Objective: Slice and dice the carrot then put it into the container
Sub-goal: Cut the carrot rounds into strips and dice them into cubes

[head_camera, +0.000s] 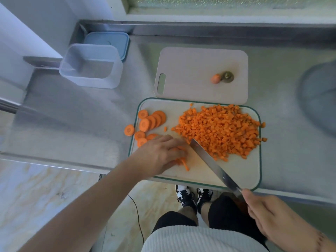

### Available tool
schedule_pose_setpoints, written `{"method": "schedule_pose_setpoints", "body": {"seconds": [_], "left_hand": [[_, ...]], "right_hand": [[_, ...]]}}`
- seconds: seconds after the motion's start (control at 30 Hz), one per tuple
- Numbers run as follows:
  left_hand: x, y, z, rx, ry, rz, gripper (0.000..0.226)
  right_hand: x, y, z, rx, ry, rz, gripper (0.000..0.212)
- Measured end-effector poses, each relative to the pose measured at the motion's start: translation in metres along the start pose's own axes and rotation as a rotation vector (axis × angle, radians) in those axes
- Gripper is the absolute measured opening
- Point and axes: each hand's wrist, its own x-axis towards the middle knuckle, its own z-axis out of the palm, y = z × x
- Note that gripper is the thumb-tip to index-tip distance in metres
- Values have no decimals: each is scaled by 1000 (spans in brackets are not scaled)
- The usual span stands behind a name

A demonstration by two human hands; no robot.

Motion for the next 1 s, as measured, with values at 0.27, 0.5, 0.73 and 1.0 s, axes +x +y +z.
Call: {"method": "schedule_pose_setpoints", "body": {"seconds": [0.27, 0.5, 0.73, 1.0], "left_hand": [[-8, 50, 35, -1, 304, -369, 23], [7, 89, 47, -130, 505, -718, 31], [1, 74, 52, -90, 505, -491, 11], [0, 72, 48, -114, 509, -428, 8]], "right_hand": [[8, -23, 12, -133, 15, -82, 59], [9, -34, 21, -135, 32, -167, 59], [15, -23, 25, -190, 20, -166, 67], [37, -47, 28, -257, 27, -211, 63]]}}
